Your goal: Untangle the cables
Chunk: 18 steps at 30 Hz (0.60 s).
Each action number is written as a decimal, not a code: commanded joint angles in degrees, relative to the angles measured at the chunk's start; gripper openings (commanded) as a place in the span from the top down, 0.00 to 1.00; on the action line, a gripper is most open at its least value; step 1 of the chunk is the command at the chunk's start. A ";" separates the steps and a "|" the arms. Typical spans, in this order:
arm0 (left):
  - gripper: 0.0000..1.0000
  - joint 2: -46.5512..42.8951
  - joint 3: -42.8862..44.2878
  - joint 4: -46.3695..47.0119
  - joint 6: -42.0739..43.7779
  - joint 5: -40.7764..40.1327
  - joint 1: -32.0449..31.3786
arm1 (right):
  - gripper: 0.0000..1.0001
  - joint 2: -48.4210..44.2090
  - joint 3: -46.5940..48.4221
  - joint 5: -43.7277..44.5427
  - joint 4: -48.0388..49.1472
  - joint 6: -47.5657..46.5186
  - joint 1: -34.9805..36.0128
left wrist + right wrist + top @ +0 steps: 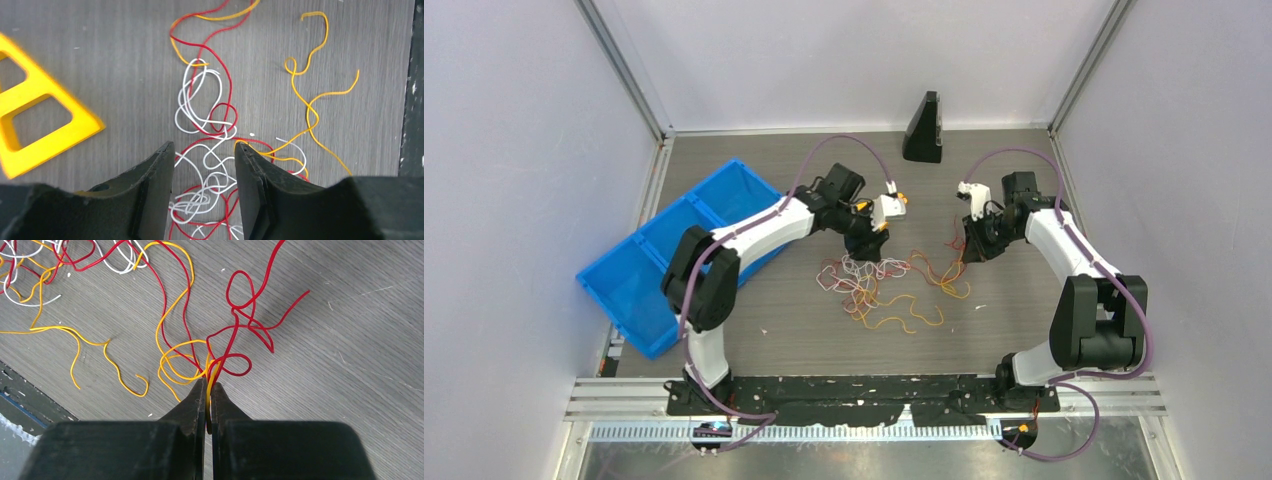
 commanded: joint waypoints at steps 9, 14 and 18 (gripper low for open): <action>0.60 9.51 5.52 -10.31 11.25 -4.11 -4.52 | 0.95 -0.26 2.26 2.02 -0.28 -2.74 -1.44; 1.00 6.41 3.55 -7.76 9.70 -7.89 -4.76 | 0.94 -0.65 1.84 3.69 -1.21 -4.70 -3.19; 1.00 -5.32 3.34 -8.49 3.48 -5.11 -1.41 | 0.95 -0.22 0.22 8.64 -0.44 -8.61 -5.01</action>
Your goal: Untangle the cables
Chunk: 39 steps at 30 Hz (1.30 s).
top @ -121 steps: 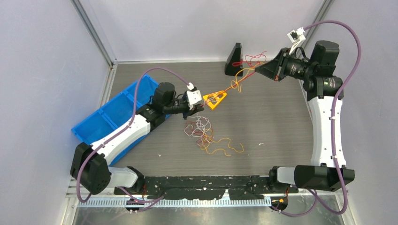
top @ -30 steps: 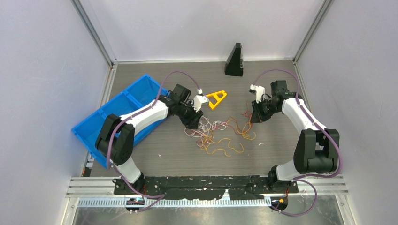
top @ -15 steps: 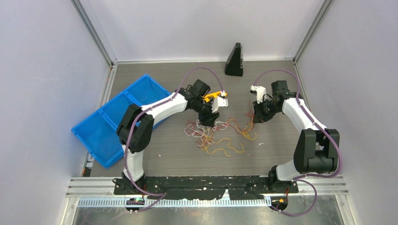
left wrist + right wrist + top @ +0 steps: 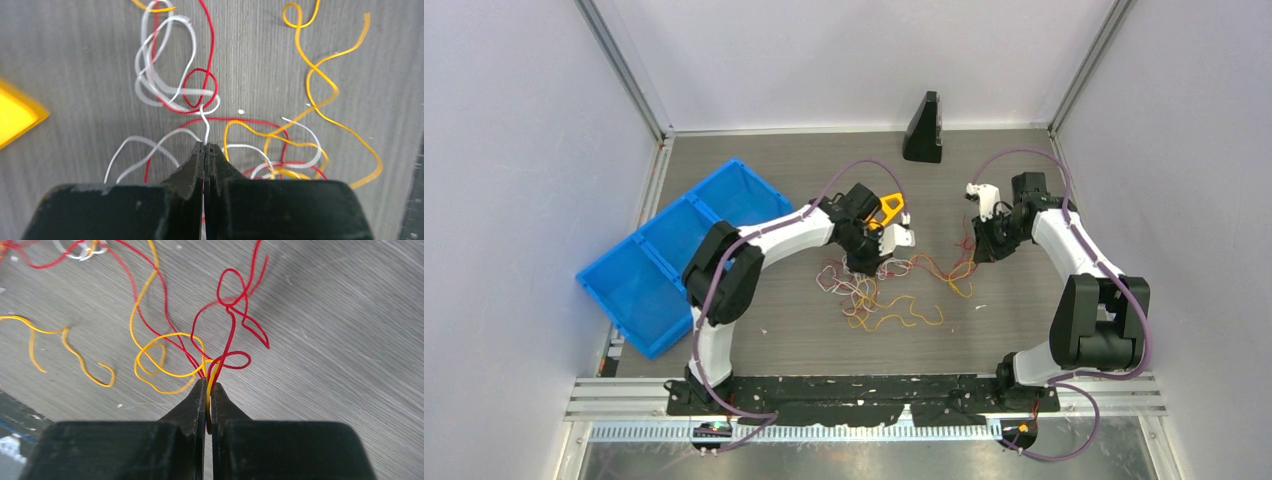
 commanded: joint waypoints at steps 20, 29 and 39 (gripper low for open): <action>1.00 -42.29 3.38 8.22 -29.03 12.40 31.93 | 0.94 3.49 -2.16 6.77 2.80 -13.25 -5.65; 1.00 -42.86 -0.55 12.51 -39.49 25.39 30.26 | 0.21 -1.03 13.91 -13.10 -13.04 -9.57 -1.61; 1.00 -45.68 -3.01 9.86 -38.18 18.93 28.06 | 0.05 -11.61 17.05 -18.16 0.46 4.85 10.95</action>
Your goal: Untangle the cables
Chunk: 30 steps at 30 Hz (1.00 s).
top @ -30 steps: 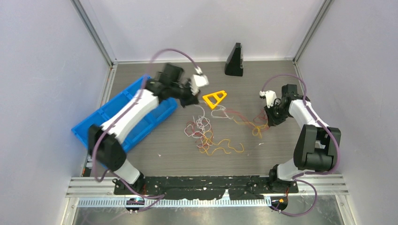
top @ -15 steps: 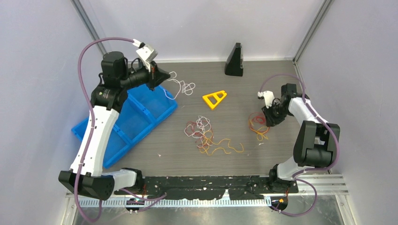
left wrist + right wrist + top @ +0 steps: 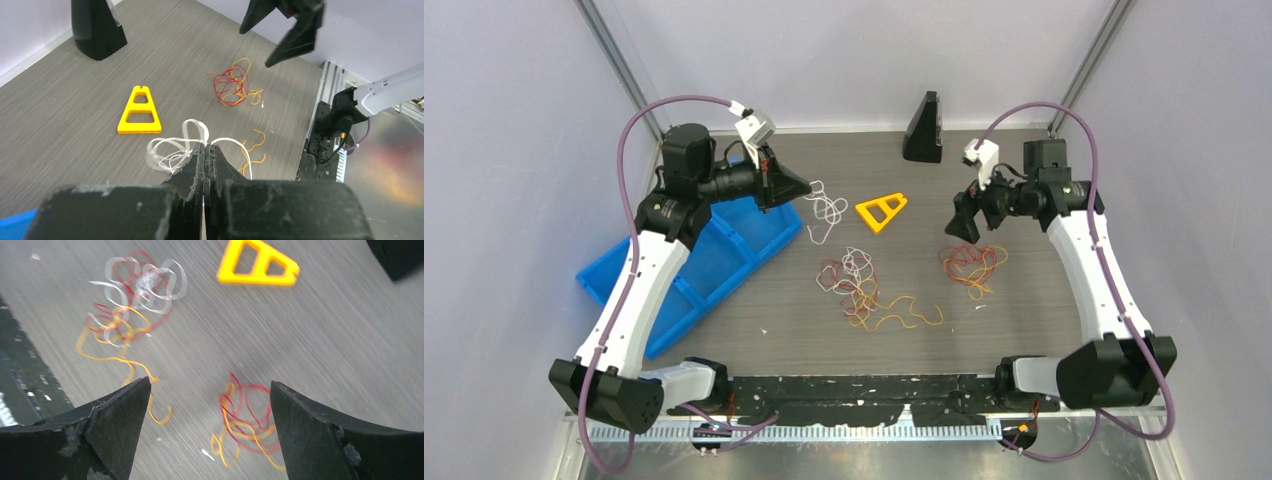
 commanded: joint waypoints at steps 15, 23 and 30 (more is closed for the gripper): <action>1.00 11.31 3.07 -9.71 17.82 -36.23 8.98 | 0.03 3.46 0.41 -0.30 10.52 8.65 9.32; 0.50 21.11 9.61 -12.89 19.92 -33.60 13.05 | 0.01 5.06 -0.48 0.06 10.02 8.04 10.58; 0.31 10.59 -7.25 0.94 10.38 -7.86 8.44 | 0.11 6.36 -5.55 -0.26 14.16 12.65 14.63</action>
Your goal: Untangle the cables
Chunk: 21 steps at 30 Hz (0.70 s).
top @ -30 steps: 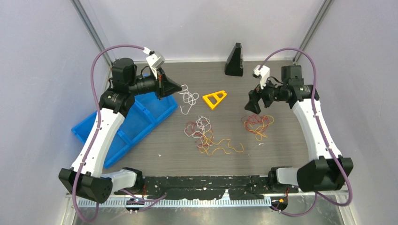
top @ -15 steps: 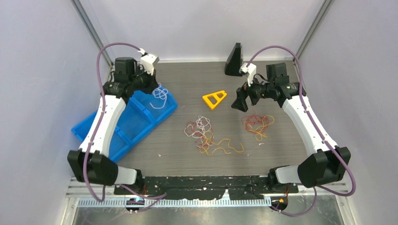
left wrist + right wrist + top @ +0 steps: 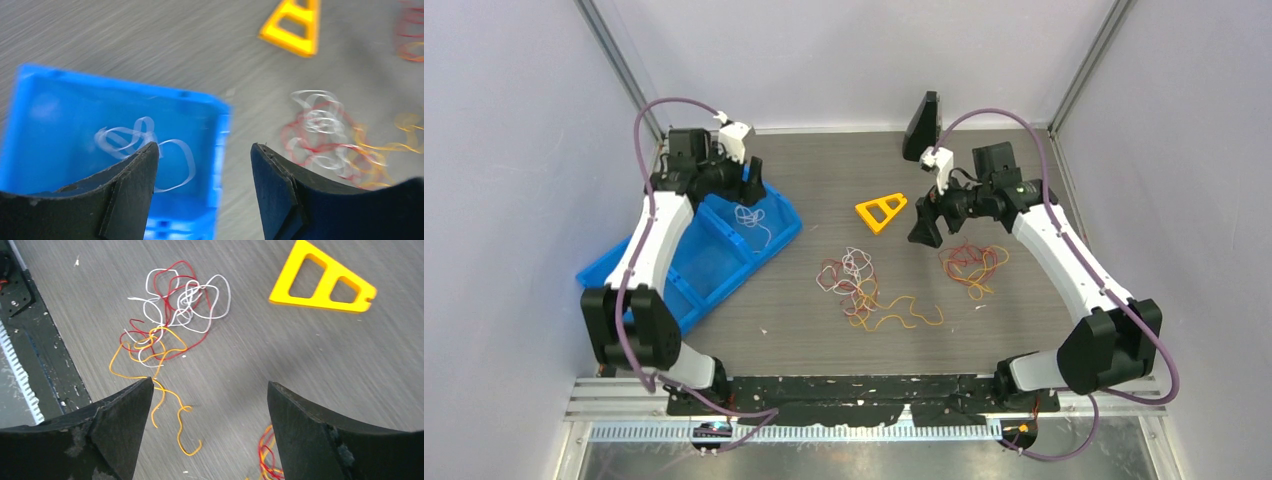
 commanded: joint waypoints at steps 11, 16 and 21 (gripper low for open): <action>0.45 15.91 -0.71 9.75 -21.51 17.18 -20.20 | 0.23 10.13 -6.42 0.02 8.41 11.48 2.11; 0.50 22.50 2.29 6.93 -21.90 16.76 -21.43 | 0.28 14.92 -6.91 -0.55 12.48 16.78 2.15; 0.54 24.61 1.00 5.53 -21.78 16.42 -21.51 | 0.30 20.46 -4.52 -1.77 12.54 19.34 3.13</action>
